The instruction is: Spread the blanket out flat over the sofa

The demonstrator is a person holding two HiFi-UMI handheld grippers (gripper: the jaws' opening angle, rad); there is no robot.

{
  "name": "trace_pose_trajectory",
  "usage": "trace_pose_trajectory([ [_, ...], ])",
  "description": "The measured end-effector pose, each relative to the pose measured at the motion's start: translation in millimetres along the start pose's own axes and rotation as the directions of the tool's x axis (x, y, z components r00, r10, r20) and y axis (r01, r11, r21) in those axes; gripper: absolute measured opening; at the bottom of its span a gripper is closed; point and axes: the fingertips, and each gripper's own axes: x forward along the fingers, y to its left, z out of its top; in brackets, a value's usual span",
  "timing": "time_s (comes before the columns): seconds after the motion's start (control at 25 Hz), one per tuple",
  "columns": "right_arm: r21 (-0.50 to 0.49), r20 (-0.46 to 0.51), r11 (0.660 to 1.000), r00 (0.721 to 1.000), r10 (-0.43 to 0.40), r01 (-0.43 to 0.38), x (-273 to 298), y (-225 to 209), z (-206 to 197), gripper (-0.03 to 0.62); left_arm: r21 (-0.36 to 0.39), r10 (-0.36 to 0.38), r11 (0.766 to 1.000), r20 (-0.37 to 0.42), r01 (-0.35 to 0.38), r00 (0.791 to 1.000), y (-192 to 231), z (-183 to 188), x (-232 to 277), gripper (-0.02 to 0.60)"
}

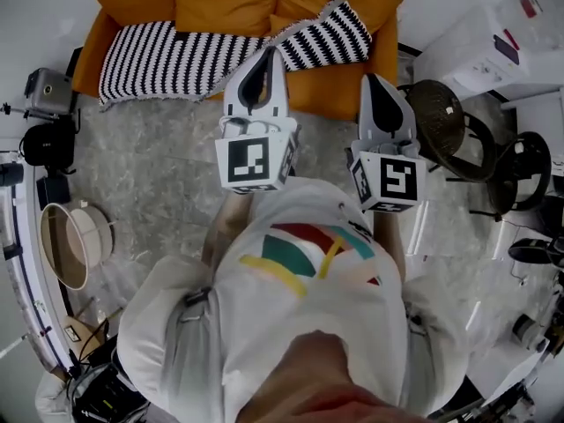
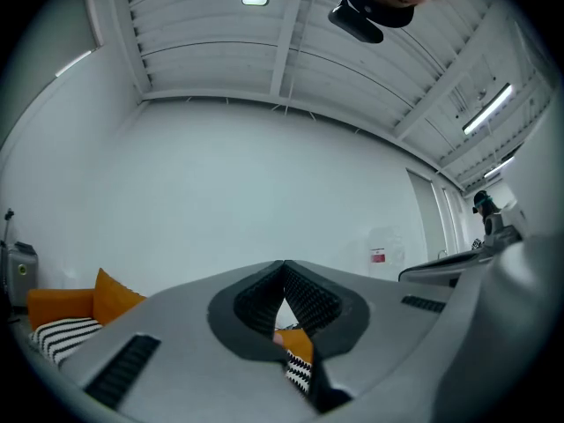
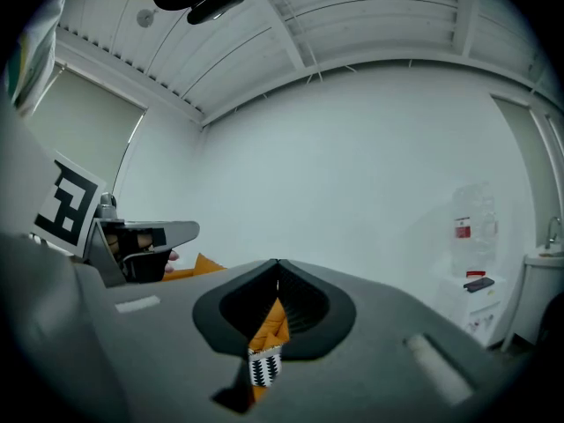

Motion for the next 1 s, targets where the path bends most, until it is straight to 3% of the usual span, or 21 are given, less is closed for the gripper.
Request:
trace_pose_trajectory([
  [0.28, -0.026, 0.021, 0.999, 0.999, -0.044, 0.044, 88, -35, 9, 0.002, 0.072, -0.078, 0.995, 0.043, 0.075, 0.996, 28, 8, 115, 0.015],
  [0.48, 0.006, 0.048, 0.993, 0.992, -0.115, 0.115, 127, -67, 16, 0.002, 0.029, -0.135, 0.991, 0.031, 0.134, 0.990, 22, 4, 172, 0.015],
  [0.68, 0.053, 0.039, 0.988, 0.988, -0.150, 0.148, 142, -101, 7, 0.002, 0.011, -0.170, 0.985, 0.005, 0.170, 0.985, -4, -8, 202, 0.015],
  [1.0, 0.076, 0.007, 0.991, 0.994, -0.107, 0.106, 169, -139, -9, 0.002, 0.001, -0.166, 0.986, -0.050, 0.167, 0.985, -32, -31, 234, 0.015],
])
